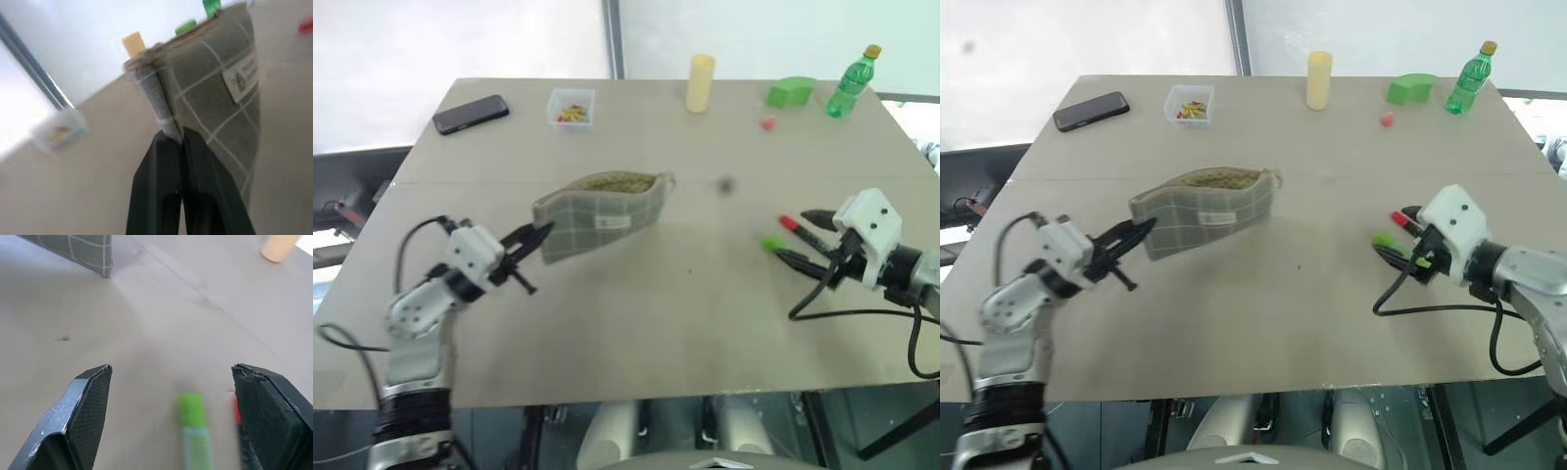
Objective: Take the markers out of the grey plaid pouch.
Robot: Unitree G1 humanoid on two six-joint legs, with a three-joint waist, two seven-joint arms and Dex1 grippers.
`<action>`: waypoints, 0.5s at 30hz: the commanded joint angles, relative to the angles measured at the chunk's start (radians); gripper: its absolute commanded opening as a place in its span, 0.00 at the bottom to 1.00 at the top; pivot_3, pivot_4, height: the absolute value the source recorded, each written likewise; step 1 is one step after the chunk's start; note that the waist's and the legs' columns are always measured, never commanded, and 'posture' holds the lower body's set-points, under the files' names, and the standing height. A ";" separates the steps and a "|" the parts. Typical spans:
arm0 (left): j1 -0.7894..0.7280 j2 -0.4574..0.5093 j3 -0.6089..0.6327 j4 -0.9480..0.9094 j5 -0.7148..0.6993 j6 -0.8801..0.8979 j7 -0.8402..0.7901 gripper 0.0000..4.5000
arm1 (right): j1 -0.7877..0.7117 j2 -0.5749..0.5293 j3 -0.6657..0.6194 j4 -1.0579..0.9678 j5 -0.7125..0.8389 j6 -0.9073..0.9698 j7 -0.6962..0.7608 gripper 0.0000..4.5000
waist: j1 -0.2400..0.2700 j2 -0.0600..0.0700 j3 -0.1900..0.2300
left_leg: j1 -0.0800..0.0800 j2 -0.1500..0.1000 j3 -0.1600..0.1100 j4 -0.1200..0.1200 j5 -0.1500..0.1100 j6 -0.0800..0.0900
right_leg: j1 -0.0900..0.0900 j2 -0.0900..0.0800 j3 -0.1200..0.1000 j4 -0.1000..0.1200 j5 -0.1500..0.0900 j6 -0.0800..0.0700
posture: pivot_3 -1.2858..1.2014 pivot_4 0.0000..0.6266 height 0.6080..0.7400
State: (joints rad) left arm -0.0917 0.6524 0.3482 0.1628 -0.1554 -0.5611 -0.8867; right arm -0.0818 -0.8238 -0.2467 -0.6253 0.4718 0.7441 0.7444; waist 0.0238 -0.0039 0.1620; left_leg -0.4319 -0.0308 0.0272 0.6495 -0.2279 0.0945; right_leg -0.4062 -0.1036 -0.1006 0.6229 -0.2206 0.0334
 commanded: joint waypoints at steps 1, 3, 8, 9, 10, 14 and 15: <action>0.029 0.031 0.023 0.152 0.193 -0.218 0.161 0.00 | 0.022 0.035 0.005 -0.066 0.036 0.007 -0.030 0.89 | 0.003 0.001 0.000 | 0.000 0.000 0.000 0.000 0.000 0.000 | 0.000 0.000 0.000 0.000 0.000 0.000 | 0.52 0.24 1.00; 0.045 0.044 -0.005 0.226 0.267 -0.257 0.226 0.00 | 0.029 0.054 0.037 -0.077 0.039 0.000 -0.034 0.89 | 0.003 0.001 0.000 | 0.000 0.000 0.001 0.000 0.000 0.000 | 0.000 -0.001 0.000 0.000 0.000 0.000 | 0.52 0.24 1.00; 0.130 0.040 -0.114 0.230 0.161 -0.236 0.147 0.29 | 0.058 0.081 0.100 -0.084 0.041 -0.027 -0.020 0.91 | 0.002 0.001 0.000 | 0.001 0.000 0.001 0.001 0.000 0.000 | 0.000 -0.001 -0.001 0.000 0.002 0.003 | 0.52 0.24 1.00; 0.142 0.024 -0.112 0.211 0.100 -0.191 0.133 0.39 | 0.063 0.080 0.100 -0.082 0.040 -0.029 -0.020 0.91 | 0.002 0.001 0.000 | 0.000 0.000 0.001 0.001 0.000 0.000 | 0.000 -0.001 -0.001 0.000 0.002 0.003 | 0.52 0.24 1.00; 0.152 0.011 -0.109 0.194 0.042 -0.137 0.120 0.46 | 0.067 0.078 0.100 -0.079 0.040 -0.033 -0.020 0.91 | 0.002 0.003 0.000 | 0.000 0.000 0.001 0.001 0.000 0.000 | 0.000 -0.002 -0.001 0.000 0.002 0.003 | 0.52 0.24 1.00; 0.191 0.001 -0.044 0.087 -0.270 0.163 0.039 0.60 | 0.094 0.071 0.072 -0.073 0.053 -0.052 -0.005 0.91 | -0.001 0.003 0.000 | 0.001 0.000 0.001 0.001 0.000 0.001 | 0.000 -0.002 -0.001 0.001 0.002 0.003 | 0.52 0.24 1.00; 0.208 0.012 -0.017 0.051 -0.351 0.230 0.004 0.60 | 0.109 0.064 0.056 -0.073 0.054 -0.064 0.008 0.91 | -0.003 0.003 0.000 | 0.001 0.000 0.001 0.001 0.000 0.001 | 0.000 -0.002 -0.002 0.002 0.001 0.003 | 0.52 0.24 1.00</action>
State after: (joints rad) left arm 0.0928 0.6484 0.2719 0.2867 -0.3436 -0.4726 -0.8229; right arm 0.0096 -0.7438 -0.1377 -0.6705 0.5139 0.7160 0.7340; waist 0.0206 -0.0011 0.1617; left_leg -0.4312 -0.0303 0.0284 0.6509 -0.2280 0.0950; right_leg -0.4062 -0.1052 -0.1024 0.6246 -0.2192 0.0368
